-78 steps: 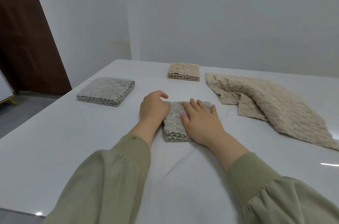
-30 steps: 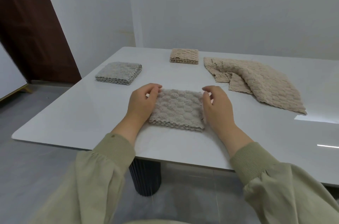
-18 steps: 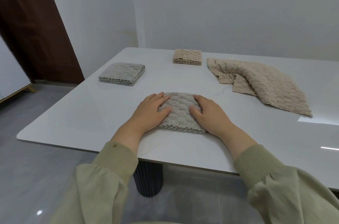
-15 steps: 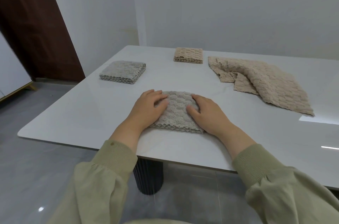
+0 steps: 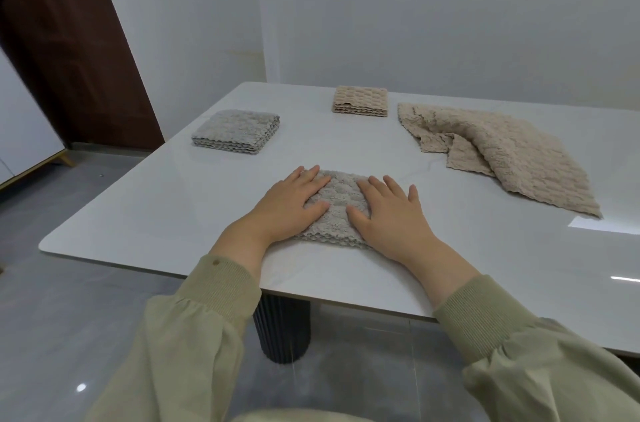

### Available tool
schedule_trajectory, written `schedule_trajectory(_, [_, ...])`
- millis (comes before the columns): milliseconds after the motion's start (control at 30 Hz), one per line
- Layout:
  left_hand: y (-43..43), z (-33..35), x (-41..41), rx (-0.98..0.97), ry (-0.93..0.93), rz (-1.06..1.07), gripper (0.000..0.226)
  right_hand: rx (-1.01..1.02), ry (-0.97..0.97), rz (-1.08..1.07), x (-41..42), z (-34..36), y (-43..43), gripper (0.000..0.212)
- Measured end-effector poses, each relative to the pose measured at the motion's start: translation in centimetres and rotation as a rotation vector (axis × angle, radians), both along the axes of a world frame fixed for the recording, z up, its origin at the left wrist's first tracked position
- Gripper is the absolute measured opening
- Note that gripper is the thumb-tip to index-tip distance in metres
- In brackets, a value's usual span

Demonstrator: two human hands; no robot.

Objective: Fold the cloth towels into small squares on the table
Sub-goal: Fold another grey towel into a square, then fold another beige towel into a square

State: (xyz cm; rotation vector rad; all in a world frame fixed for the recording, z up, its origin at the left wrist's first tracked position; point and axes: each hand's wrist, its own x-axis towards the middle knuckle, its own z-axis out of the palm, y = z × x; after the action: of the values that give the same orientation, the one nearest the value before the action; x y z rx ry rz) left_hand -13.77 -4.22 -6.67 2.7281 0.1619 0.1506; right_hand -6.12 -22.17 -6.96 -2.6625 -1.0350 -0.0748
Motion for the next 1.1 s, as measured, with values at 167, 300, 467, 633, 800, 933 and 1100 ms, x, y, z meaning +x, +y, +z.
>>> schedule_trajectory(167, [0.3,1.8,0.4,0.157,0.056,0.041,0.058,0.158,0.052,-0.009,0.8,0.6,0.1,0.055])
schedule_trajectory(300, [-1.8,4.6,3.2,0.240,0.011,0.090,0.057,0.318,-0.089,-0.147,4.4,1.2,0.0,0.051])
schedule_trajectory(467, [-10.1,5.4,10.8,0.203,0.032,0.202,0.064,0.210,-0.262,-0.330,10.9,0.9,-3.6,0.052])
schedule_trajectory(633, [-17.6,3.3,16.3,0.009,0.020,0.286,0.070,0.101,-0.259,-0.493,16.6,1.2,-9.3,0.054])
schedule_trajectory(800, [-20.2,0.5,20.5,0.010,0.115,0.296,0.067,-0.028,-0.132,-0.471,19.4,0.5,-12.0,0.063])
schedule_trajectory(933, [-20.4,0.4,23.1,0.027,0.110,0.297,0.065,-0.044,-0.051,-0.393,21.0,0.2,-13.5,0.067])
schedule_trajectory(1100, [-22.7,0.6,25.3,0.030,0.114,0.179,0.066,-0.002,0.058,-0.315,22.7,0.4,-16.9,0.068])
